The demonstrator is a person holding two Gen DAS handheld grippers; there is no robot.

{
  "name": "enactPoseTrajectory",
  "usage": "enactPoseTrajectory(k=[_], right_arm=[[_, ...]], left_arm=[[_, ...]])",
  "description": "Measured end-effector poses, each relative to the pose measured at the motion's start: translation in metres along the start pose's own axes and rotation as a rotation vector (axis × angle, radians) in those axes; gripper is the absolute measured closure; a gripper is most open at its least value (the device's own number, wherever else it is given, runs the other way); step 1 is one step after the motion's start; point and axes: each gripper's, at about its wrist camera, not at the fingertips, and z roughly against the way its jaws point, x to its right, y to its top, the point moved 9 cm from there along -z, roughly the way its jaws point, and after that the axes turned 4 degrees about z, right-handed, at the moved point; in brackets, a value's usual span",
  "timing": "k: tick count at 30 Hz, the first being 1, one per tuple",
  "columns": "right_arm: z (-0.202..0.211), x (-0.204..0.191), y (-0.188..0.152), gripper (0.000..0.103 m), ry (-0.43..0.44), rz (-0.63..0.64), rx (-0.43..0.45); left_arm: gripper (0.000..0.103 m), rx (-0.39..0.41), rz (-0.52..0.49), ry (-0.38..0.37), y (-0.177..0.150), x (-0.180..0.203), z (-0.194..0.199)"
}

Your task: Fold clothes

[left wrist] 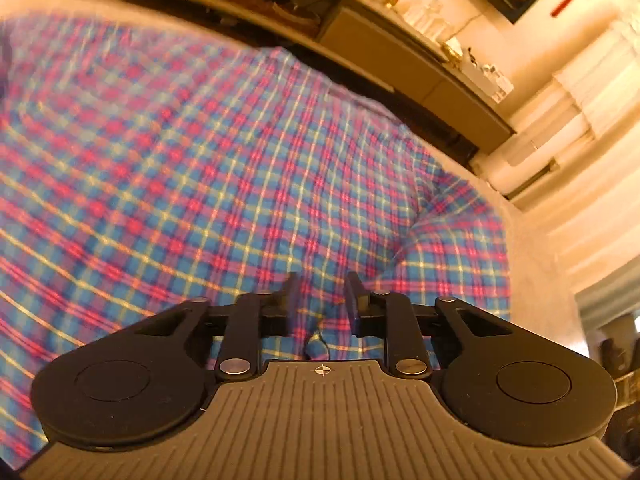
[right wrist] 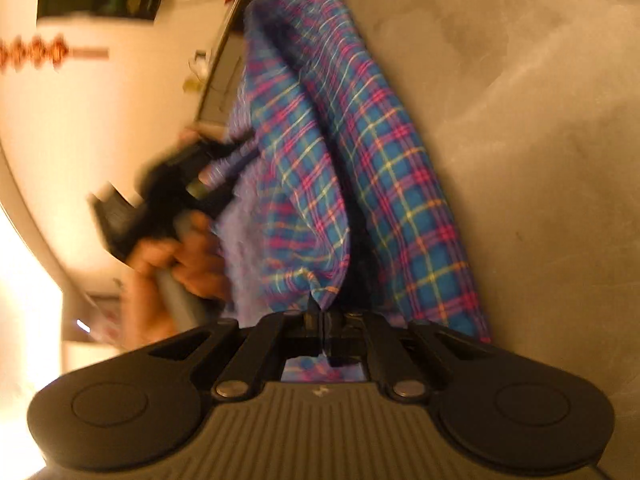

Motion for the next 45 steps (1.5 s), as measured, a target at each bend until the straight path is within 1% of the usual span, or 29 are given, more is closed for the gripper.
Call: enactPoseTrajectory(k=[3,6,7,9,12,13,14,18,19,21,22,23,24,26,27,28,29,31,32,33,34,36,37,38,39,40,41,43,45], right_arm=[[0.005,-0.01,0.0,0.102,-0.04,0.075,0.031],[0.011,-0.018,-0.001,0.102,-0.071,0.129,0.061],[0.012,-0.018,-0.003,0.102,-0.085,0.137,0.072],[0.013,-0.018,-0.012,0.102,-0.11,0.157,0.078],[0.01,-0.011,-0.021,0.102,-0.169,0.169,0.079],[0.008,-0.008,-0.022,0.102,-0.181,0.167,0.07],[0.005,-0.005,-0.024,0.102,-0.191,0.165,0.062],[0.01,-0.007,-0.027,0.101,-0.219,0.188,0.062],[0.013,-0.006,-0.029,0.099,-0.233,0.201,0.065],[0.021,-0.013,-0.024,0.079,-0.275,0.267,0.119],[0.031,-0.024,-0.021,0.072,-0.3,0.331,0.174],[0.041,-0.036,-0.017,0.062,-0.326,0.41,0.239],[0.051,-0.049,-0.015,0.061,-0.35,0.488,0.301],[0.058,-0.069,-0.015,0.062,-0.384,0.638,0.373],[0.054,-0.072,-0.017,0.07,-0.386,0.677,0.361],[0.045,-0.067,-0.019,0.075,-0.384,0.673,0.313],[0.036,-0.063,-0.021,0.085,-0.382,0.669,0.265],[0.019,-0.047,-0.025,0.087,-0.384,0.625,0.17],[0.013,-0.04,-0.026,0.087,-0.389,0.596,0.138],[0.007,-0.032,-0.026,0.088,-0.394,0.569,0.109],[0.007,-0.029,-0.026,0.088,-0.399,0.559,0.104],[0.013,-0.031,-0.022,0.088,-0.379,0.538,0.115],[0.026,-0.035,-0.021,0.088,-0.352,0.531,0.132],[0.035,-0.044,-0.012,0.087,-0.33,0.539,0.15],[0.044,-0.053,-0.004,0.082,-0.309,0.55,0.168],[0.054,-0.064,0.007,0.078,-0.31,0.575,0.192],[0.061,-0.072,0.021,0.07,-0.322,0.603,0.211],[0.068,-0.086,0.051,0.068,-0.35,0.646,0.242],[0.06,-0.088,0.073,0.068,-0.381,0.653,0.241]], left_arm=[[0.082,0.016,-0.102,-0.05,-0.001,0.029,0.014],[0.074,-0.032,-0.234,-0.088,-0.013,0.069,-0.002],[0.074,-0.05,-0.272,-0.089,-0.017,0.079,-0.01],[0.074,-0.083,-0.314,-0.05,-0.023,0.089,-0.031],[0.075,-0.12,-0.323,0.029,-0.023,0.082,-0.065],[0.079,-0.116,-0.324,0.045,-0.021,0.079,-0.073],[0.08,-0.099,-0.324,0.046,-0.017,0.079,-0.076],[0.08,-0.097,-0.294,0.061,-0.006,0.074,-0.082],[0.08,-0.088,-0.29,0.066,-0.004,0.074,-0.078],[0.076,-0.071,-0.291,0.028,-0.003,0.079,-0.065],[0.075,-0.064,-0.293,0.003,-0.003,0.081,-0.056],[0.075,-0.06,-0.296,-0.019,-0.005,0.083,-0.049],[0.075,-0.063,-0.301,-0.036,-0.008,0.085,-0.044],[0.074,-0.083,-0.313,-0.067,-0.021,0.085,-0.035],[0.073,-0.095,-0.32,-0.081,-0.029,0.085,-0.03],[0.071,-0.105,-0.329,-0.091,-0.037,0.083,-0.025],[0.069,-0.11,-0.339,-0.084,-0.047,0.077,-0.02],[0.066,-0.109,-0.353,-0.036,-0.061,0.06,-0.016],[0.067,-0.111,-0.36,-0.02,-0.066,0.052,-0.016],[0.067,-0.104,-0.367,-0.024,-0.069,0.049,-0.015],[0.066,-0.098,-0.366,-0.03,-0.069,0.048,-0.013],[0.059,-0.084,-0.344,-0.051,-0.062,0.047,-0.003],[0.053,-0.06,-0.345,-0.06,-0.054,0.048,0.001],[0.051,-0.036,-0.353,-0.061,-0.046,0.048,0.004],[0.05,-0.022,-0.361,-0.053,-0.039,0.047,0.004],[0.048,-0.017,-0.362,-0.051,-0.032,0.047,0.003],[0.048,-0.026,-0.352,-0.054,-0.027,0.047,-0.004],[0.05,-0.045,-0.333,-0.061,-0.016,0.048,-0.016],[0.049,-0.065,-0.322,-0.074,-0.005,0.052,-0.029]])
